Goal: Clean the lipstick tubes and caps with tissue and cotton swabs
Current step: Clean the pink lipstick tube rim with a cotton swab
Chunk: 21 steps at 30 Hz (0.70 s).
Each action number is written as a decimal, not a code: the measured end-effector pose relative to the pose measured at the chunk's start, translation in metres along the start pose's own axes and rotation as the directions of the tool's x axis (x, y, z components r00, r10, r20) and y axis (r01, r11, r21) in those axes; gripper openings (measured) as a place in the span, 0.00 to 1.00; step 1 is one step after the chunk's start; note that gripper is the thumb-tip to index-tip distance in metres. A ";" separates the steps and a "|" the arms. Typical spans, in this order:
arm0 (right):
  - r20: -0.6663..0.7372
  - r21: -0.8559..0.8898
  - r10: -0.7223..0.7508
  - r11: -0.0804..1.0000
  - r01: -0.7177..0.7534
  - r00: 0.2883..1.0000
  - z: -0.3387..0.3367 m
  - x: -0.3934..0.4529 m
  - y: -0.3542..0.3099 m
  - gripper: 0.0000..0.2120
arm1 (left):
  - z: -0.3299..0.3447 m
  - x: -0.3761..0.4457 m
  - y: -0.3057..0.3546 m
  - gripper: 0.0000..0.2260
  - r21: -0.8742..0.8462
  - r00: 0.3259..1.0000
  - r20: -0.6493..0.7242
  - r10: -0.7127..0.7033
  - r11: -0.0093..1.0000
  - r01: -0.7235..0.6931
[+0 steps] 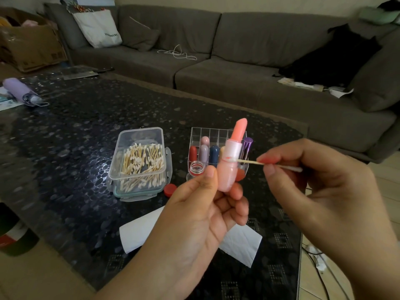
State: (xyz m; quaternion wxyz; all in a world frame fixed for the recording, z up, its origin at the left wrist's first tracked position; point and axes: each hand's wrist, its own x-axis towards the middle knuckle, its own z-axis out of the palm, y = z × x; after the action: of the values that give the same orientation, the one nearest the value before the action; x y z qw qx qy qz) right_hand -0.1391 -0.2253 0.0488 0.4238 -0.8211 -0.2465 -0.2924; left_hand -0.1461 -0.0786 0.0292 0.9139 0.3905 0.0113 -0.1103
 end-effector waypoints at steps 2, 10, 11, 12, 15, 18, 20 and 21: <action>-0.031 -0.034 0.020 0.999 -0.021 0.999 0.002 0.000 0.002 0.04 | -0.002 0.002 0.000 0.18 -0.019 1.000 0.001 -0.015 1.000 0.015; -0.015 -0.027 0.058 0.998 -0.059 0.998 0.000 0.000 0.000 0.05 | -0.003 0.002 0.003 0.16 -0.035 0.999 -0.009 -0.041 0.999 0.040; -0.037 -0.036 0.063 0.997 -0.065 0.997 0.001 0.000 -0.001 0.05 | -0.002 0.001 0.003 0.16 -0.042 0.999 -0.006 -0.046 0.998 0.046; -0.048 -0.041 0.066 0.997 -0.068 0.997 0.001 0.001 -0.003 0.05 | -0.002 0.000 0.004 0.16 -0.049 0.999 -0.002 -0.052 0.997 0.052; -0.004 0.010 0.062 0.998 -0.062 0.998 0.000 0.000 -0.007 0.05 | 0.000 -0.003 0.006 0.16 -0.071 0.998 0.011 -0.069 0.995 0.070; 0.011 0.031 0.055 0.998 -0.056 0.998 -0.002 0.001 -0.012 0.05 | 0.001 -0.007 0.010 0.17 -0.100 0.992 0.063 -0.109 0.988 0.114; -0.026 0.018 0.052 0.999 -0.051 0.998 -0.003 0.002 -0.014 0.05 | 0.002 -0.010 0.012 0.18 -0.113 0.986 0.105 -0.132 0.983 0.144; -0.036 0.016 0.049 0.999 -0.048 0.998 -0.003 0.003 -0.016 0.05 | 0.002 -0.011 0.014 0.19 -0.126 0.982 0.119 -0.144 0.979 0.159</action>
State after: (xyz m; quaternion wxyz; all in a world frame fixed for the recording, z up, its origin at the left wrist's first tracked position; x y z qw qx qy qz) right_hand -0.1481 -0.2197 0.0609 0.4412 -0.8183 -0.2209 -0.2949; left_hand -0.1541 -0.0685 0.0413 0.9263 0.3193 -0.0016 -0.1998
